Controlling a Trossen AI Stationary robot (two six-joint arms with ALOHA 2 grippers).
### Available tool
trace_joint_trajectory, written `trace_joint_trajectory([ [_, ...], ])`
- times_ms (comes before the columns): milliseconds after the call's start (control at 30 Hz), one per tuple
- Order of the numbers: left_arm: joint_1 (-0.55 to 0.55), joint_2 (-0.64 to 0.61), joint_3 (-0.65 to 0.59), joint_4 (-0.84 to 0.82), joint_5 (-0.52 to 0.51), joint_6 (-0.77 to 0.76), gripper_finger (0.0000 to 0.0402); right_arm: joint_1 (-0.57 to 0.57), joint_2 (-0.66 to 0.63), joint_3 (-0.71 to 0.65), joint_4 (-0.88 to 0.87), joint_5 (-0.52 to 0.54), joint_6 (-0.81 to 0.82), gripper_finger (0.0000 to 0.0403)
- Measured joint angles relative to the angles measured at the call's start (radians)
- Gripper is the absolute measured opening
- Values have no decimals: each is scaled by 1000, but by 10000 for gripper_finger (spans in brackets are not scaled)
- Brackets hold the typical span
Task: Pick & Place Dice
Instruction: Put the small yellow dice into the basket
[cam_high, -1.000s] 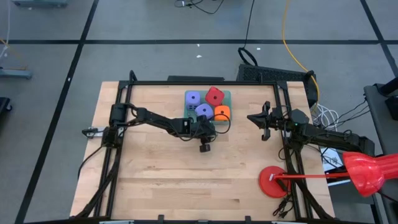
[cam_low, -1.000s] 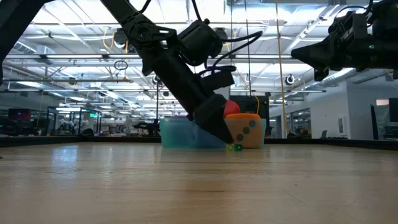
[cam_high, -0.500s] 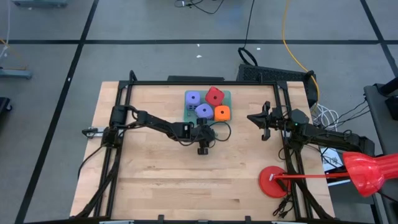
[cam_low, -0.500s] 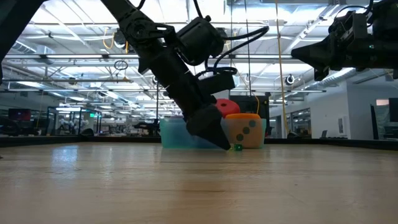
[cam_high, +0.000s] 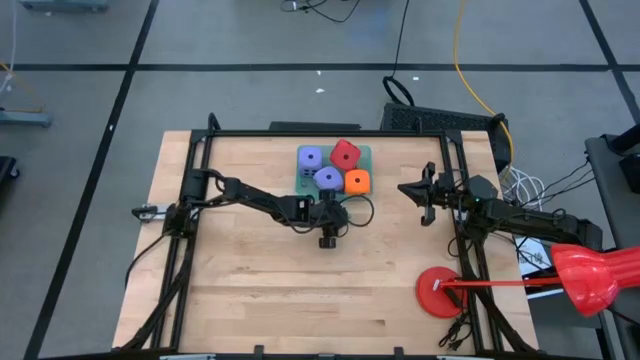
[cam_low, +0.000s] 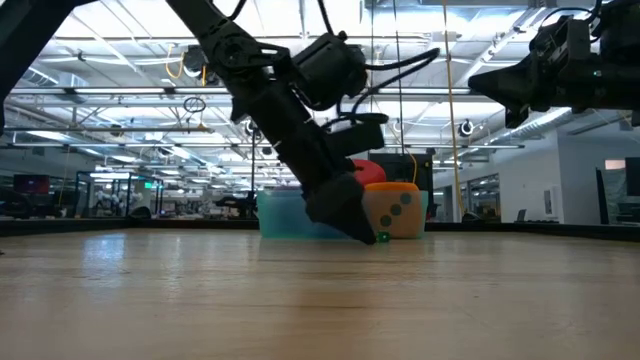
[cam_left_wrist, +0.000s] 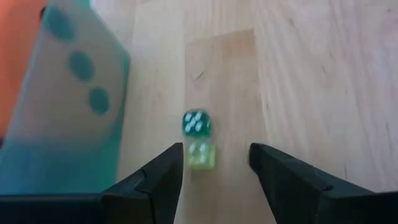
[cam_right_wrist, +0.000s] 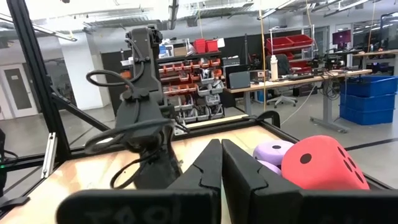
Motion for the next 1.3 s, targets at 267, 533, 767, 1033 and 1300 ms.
trace_joint_trajectory([
  [267,13,59,95,-87,8,-23,212,0,5,0,-1,-1,0,1],
  [533,16,58,122,-200,12,-47,211,0,5,0,-1,-1,0,1],
  [767,16,58,122,-226,8,-62,211,0,5,0,-1,-1,0,2],
  [1033,20,59,122,-255,35,-74,211,0,5,0,-8,-2,0,1],
  [1300,21,58,121,-270,58,-76,176,0,5,0,-12,-2,-3,1],
])
